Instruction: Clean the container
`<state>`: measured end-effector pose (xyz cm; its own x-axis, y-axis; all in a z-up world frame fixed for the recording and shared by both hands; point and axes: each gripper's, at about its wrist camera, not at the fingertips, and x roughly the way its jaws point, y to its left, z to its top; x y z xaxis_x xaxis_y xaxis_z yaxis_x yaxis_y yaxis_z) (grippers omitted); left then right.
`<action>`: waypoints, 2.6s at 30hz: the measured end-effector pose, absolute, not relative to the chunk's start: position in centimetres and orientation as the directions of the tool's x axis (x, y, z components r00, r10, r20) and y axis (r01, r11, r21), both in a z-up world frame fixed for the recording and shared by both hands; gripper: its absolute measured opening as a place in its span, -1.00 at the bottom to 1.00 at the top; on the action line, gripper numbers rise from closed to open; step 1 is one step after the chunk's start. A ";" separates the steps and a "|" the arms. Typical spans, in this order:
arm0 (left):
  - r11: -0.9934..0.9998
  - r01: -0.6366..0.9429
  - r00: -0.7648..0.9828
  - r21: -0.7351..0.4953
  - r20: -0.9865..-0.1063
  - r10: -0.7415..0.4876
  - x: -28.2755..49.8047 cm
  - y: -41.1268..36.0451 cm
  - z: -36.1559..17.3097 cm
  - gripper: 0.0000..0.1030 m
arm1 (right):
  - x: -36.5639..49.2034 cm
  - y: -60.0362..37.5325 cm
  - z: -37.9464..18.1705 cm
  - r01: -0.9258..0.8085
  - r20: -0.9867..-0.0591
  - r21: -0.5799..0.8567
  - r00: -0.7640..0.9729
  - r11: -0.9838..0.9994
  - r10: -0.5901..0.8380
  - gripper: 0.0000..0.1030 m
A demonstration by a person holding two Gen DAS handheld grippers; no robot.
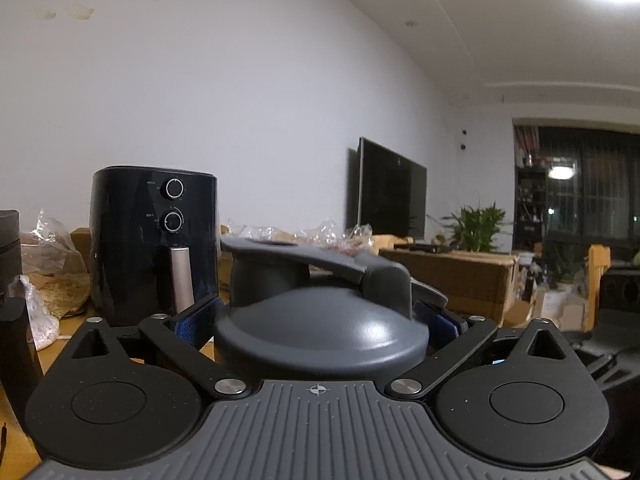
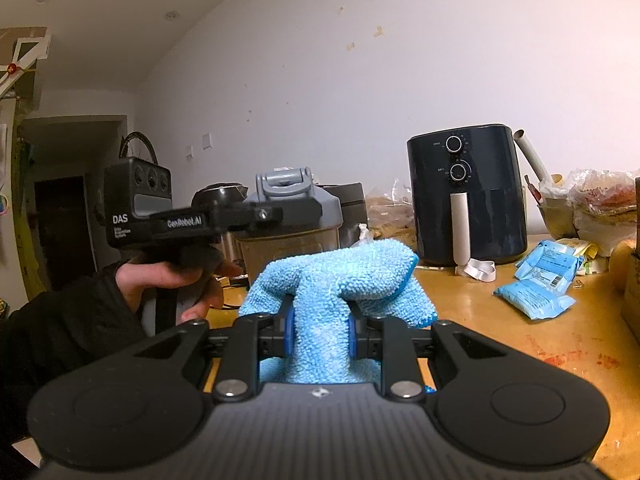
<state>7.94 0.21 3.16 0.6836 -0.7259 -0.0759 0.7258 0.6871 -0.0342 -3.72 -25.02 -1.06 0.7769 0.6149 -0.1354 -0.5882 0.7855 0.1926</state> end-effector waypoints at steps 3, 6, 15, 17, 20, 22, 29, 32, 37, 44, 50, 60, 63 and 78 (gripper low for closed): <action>0.697 0.717 0.693 -0.026 -0.081 -0.716 7.7 0.0 3.3 1.00 | -3.7 -25.0 -1.1 -0.586 -0.137 0.193 0.778 0.787 0.613 -0.60; 0.705 0.709 0.702 -0.021 -0.082 -0.708 7.3 -0.3 3.3 1.00 | -3.7 -24.9 -1.1 -0.584 -0.139 0.195 0.779 0.788 0.612 -0.59; 0.777 0.629 0.775 0.000 -0.071 -0.627 6.1 -1.1 3.4 1.00 | -3.3 -24.9 -1.2 -0.581 -0.146 0.199 0.779 0.790 0.610 -0.57; 0.796 0.605 0.794 0.011 -0.071 -0.603 5.8 -1.4 3.5 1.00 | -3.3 -24.9 -1.2 -0.579 -0.147 0.200 0.780 0.791 0.608 -0.57; 0.822 0.570 0.820 0.010 -0.074 -0.568 5.6 -1.9 3.6 1.00 | -3.2 -24.9 -1.2 -0.577 -0.149 0.201 0.781 0.792 0.607 -0.57; 0.839 0.544 0.837 0.002 -0.075 -0.543 5.4 -2.1 3.6 1.00 | -3.1 -24.8 -1.3 -0.577 -0.151 0.201 0.780 0.791 0.607 -0.57; 0.893 0.450 0.891 -0.003 -0.067 -0.449 5.1 -2.9 3.7 1.00 | -3.2 -24.8 -1.3 -0.574 -0.154 0.201 0.781 0.794 0.605 -0.57; 0.911 0.413 0.908 -0.014 -0.066 -0.413 5.0 -3.2 3.8 1.00 | -3.2 -24.7 -1.3 -0.574 -0.155 0.202 0.781 0.794 0.604 -0.57; 0.938 0.346 0.936 -0.015 -0.062 -0.346 4.5 -3.8 4.0 1.00 | -3.3 -24.6 -1.4 -0.571 -0.158 0.203 0.783 0.795 0.602 -0.57; 0.966 0.257 0.964 -0.027 -0.061 -0.259 4.3 -5.1 3.9 1.00 | -3.3 -24.5 -1.4 -0.569 -0.163 0.204 0.783 0.797 0.601 -0.57; 0.984 0.175 0.983 -0.031 -0.052 -0.176 3.9 -6.2 3.8 1.00 | -3.3 -24.5 -1.4 -0.567 -0.167 0.205 0.783 0.798 0.599 -0.57; 0.997 0.064 0.996 -0.041 -0.056 -0.066 3.9 -7.6 4.1 1.00 | -3.2 -24.4 -1.5 -0.568 -0.172 0.208 0.780 0.796 0.602 -0.57; 0.998 0.050 0.997 -0.038 -0.049 -0.052 3.9 -7.9 4.2 1.00 | -3.1 -24.4 -1.5 -0.567 -0.173 0.209 0.781 0.797 0.601 -0.57; 1.000 0.006 0.999 -0.028 -0.052 -0.007 3.7 -8.7 4.4 1.00 | -3.1 -24.6 -1.6 -0.564 -0.173 0.212 0.782 0.798 0.598 -0.57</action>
<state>3.67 -8.75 4.42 0.9986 -0.0075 -0.0523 0.0060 0.9996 -0.0283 -3.09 -24.65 -1.56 0.7823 0.5985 -0.1728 -0.5638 0.7982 0.2122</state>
